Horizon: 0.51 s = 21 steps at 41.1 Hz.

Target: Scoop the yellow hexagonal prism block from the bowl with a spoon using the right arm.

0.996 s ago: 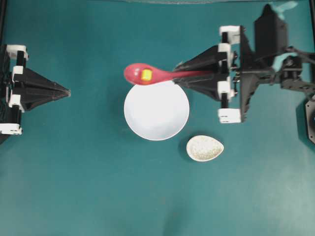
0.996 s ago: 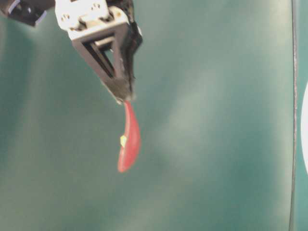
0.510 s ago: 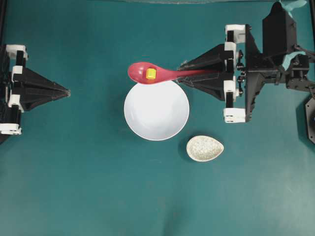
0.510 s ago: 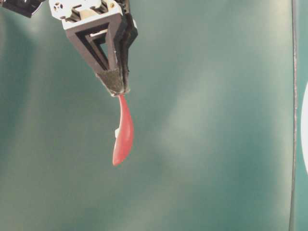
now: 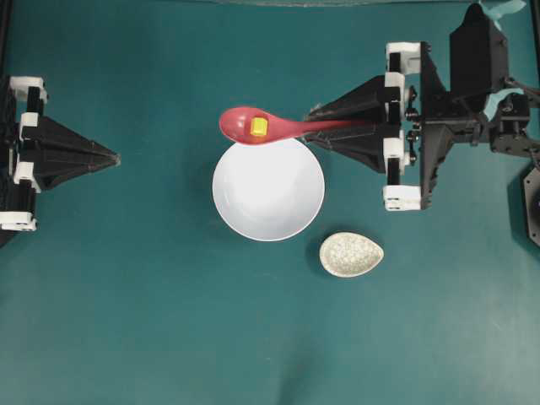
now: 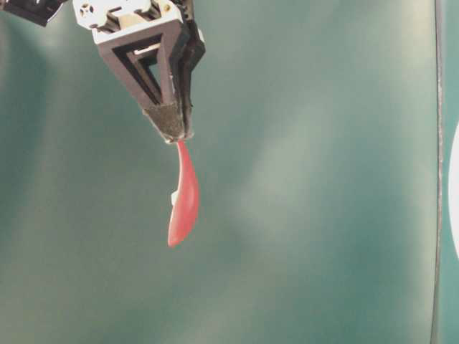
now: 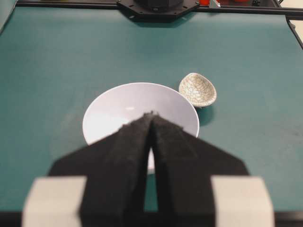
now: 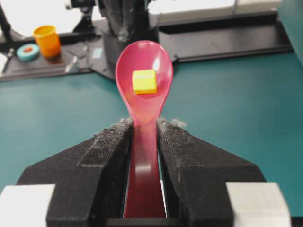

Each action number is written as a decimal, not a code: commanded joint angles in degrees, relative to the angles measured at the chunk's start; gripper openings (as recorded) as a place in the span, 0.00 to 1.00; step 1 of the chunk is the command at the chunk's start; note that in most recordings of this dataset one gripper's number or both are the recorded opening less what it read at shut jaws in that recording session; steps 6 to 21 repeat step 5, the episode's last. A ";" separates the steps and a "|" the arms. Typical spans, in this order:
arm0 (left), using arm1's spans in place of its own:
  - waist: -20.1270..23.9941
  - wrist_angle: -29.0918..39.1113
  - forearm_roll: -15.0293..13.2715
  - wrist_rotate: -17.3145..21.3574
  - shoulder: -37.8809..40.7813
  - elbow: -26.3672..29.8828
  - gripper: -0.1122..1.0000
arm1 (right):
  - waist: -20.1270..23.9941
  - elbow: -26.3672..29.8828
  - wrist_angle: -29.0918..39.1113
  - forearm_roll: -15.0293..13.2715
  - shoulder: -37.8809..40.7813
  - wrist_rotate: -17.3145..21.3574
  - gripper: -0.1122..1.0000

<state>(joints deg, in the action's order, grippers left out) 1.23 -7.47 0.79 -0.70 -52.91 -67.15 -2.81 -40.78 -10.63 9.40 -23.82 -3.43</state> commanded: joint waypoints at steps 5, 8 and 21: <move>0.18 1.05 0.18 0.44 0.09 0.88 0.09 | 0.09 0.88 0.09 0.09 -0.62 0.09 0.32; 0.18 1.05 0.18 0.44 0.09 0.88 0.09 | 0.09 0.88 0.09 0.09 -0.62 0.09 0.32; 0.18 1.05 0.18 0.44 0.09 0.88 0.09 | 0.09 0.88 0.09 0.09 -0.62 0.09 0.32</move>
